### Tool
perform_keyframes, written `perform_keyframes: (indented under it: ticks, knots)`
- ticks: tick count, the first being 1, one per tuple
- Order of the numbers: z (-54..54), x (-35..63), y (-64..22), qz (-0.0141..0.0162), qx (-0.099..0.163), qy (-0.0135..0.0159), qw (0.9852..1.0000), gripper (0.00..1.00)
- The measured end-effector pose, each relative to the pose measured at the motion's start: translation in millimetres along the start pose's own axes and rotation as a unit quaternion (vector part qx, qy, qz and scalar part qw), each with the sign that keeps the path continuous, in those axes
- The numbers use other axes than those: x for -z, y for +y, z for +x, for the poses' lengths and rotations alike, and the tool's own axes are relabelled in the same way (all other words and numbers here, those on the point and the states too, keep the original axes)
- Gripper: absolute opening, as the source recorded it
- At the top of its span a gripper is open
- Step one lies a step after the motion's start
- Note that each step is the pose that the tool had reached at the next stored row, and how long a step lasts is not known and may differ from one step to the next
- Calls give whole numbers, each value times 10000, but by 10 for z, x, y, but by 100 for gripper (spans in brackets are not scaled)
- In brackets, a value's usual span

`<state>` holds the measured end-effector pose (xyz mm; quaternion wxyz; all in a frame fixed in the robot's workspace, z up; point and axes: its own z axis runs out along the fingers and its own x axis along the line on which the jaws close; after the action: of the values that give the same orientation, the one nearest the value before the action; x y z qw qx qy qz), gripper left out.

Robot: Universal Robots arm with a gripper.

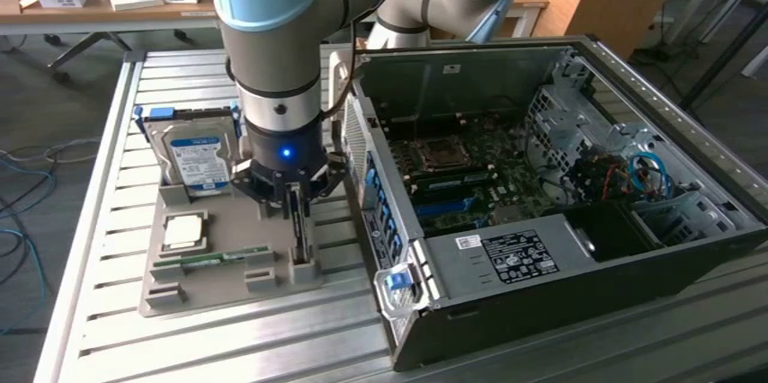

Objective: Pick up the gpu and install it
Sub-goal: 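Pick up the gpu and move the gpu toward the slot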

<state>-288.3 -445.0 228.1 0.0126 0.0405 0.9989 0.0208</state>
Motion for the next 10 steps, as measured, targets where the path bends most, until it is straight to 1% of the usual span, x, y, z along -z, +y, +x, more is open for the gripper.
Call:
perform_keyframes:
  ticks: [10]
  knots:
    - [-5,7,1,0,0,0,10000,33]
